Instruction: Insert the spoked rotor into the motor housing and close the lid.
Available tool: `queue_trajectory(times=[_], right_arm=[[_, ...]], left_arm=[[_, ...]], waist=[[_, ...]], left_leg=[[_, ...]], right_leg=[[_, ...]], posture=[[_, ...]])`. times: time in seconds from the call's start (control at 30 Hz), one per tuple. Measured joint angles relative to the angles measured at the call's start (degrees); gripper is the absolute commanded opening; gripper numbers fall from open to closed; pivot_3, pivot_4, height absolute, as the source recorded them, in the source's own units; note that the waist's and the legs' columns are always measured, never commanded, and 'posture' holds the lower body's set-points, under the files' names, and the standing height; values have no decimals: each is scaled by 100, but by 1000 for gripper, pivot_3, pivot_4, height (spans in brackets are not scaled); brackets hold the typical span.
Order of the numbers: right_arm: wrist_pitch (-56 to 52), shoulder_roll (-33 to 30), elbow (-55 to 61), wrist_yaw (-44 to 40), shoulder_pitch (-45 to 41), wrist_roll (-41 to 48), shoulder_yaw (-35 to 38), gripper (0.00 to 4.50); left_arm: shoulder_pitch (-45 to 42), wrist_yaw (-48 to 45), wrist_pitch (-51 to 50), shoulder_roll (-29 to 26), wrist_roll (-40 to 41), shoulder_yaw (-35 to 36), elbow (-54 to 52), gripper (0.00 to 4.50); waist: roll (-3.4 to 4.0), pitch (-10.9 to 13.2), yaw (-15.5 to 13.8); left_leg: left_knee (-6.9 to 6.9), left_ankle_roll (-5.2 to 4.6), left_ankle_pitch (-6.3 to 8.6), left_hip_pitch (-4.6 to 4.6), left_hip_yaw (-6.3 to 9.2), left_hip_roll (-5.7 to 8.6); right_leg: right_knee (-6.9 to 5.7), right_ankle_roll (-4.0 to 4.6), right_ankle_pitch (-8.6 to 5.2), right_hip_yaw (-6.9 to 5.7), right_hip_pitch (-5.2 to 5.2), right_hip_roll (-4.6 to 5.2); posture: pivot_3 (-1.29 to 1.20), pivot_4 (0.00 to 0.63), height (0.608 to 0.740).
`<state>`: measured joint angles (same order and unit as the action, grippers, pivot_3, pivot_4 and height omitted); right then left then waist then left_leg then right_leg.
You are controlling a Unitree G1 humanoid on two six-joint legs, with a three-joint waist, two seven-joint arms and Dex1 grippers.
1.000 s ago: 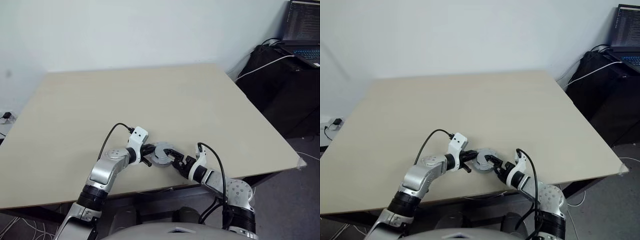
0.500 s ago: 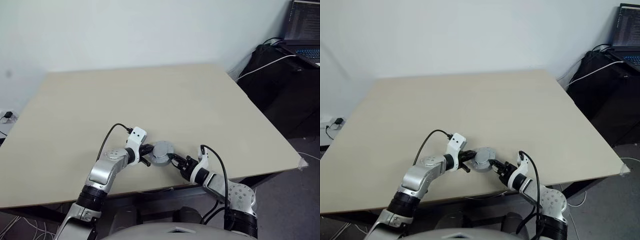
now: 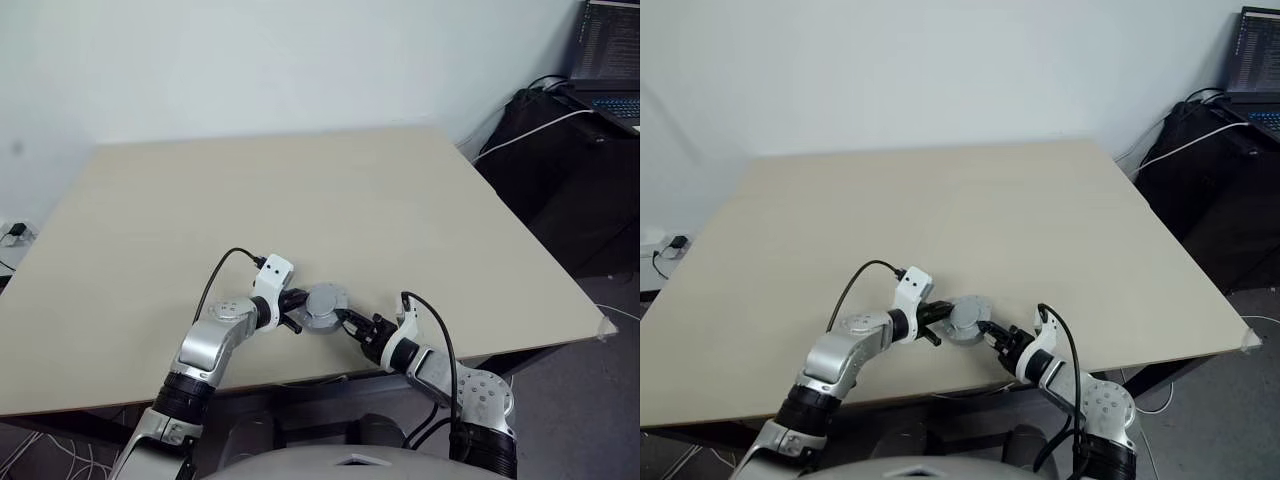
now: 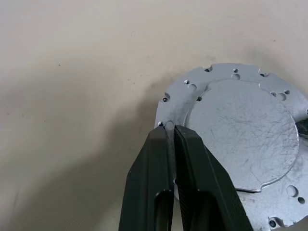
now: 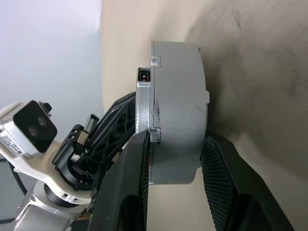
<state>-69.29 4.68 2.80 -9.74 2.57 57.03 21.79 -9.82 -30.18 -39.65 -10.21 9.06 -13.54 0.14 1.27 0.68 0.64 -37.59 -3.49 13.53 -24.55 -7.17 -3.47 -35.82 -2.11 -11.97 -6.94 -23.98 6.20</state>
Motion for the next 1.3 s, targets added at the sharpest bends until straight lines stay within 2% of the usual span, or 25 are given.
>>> queue_trajectory(times=[0.27, 0.5, 0.57, 0.63, 0.73, 0.97, 1.1, 1.3], right_arm=[[32, -14, 31, 14, -3, 37, -97, 1218], [37, -18, 32, 22, 7, 88, -118, 1218], [45, -17, 32, 39, 12, 116, -112, 1218], [53, -15, 29, 78, 22, 188, -105, 1218], [65, -12, 29, 131, 35, 308, -70, 1218], [45, -5, 35, 223, 93, 682, 15, 1204], [59, -5, 82, 245, 95, 963, 17, 1204], [133, -25, 93, 366, 67, 1140, -3, 1204]], left_arm=[[442, 422, 811, 516, 120, 480, -16, 287], [942, 724, 1799, 741, 342, 1015, -511, 287], [1149, 724, 1854, 791, 525, 1151, -631, 287], [1523, 621, 1688, 923, 1103, 1376, -940, 287], [2026, 532, 1267, 1167, 2003, 1639, -1269, 887], [2982, 726, 424, 1421, 4102, 2091, -1646, 3188], [3264, 957, 364, 1467, 4834, 2213, -1646, 4475], [3421, 1137, 398, 1488, 5424, 2185, -1646, 4500]], waist=[[-20, 30, 8], [-28, 37, 26], [-33, 41, 23], [-38, 48, 35], [-50, 64, 40], [-37, 118, 64], [-45, 142, 57], [-48, 145, 65]], left_leg=[[2, 0, 0, -18, -1, -2], [9, 4, 2, -24, -6, -4], [7, 3, 2, -24, -7, -4], [7, 4, 2, -25, -8, -3], [7, 3, 2, -29, -7, -3], [6, 4, 3, -37, -2, -4], [1, 4, 3, -43, -1, -2], [-3, 3, 3, -48, -2, -2]], right_leg=[[-2, 0, 1, 3, -21, -2], [-2, 2, 0, 6, -35, -9], [-2, 2, 0, 7, -34, -9], [-1, 1, 0, 8, -35, -5], [0, 1, 0, 9, -39, -4], [0, 0, -1, 7, -47, -5], [0, 0, -1, 5, -48, -5], [1, 0, -1, 5, -49, -6]], posture=[[0, 0, 740], [0, 0, 740], [0, 0, 740], [0, 0, 740], [0, 0, 740], [0, 0, 740], [0, 0, 740], [0, 0, 740]])
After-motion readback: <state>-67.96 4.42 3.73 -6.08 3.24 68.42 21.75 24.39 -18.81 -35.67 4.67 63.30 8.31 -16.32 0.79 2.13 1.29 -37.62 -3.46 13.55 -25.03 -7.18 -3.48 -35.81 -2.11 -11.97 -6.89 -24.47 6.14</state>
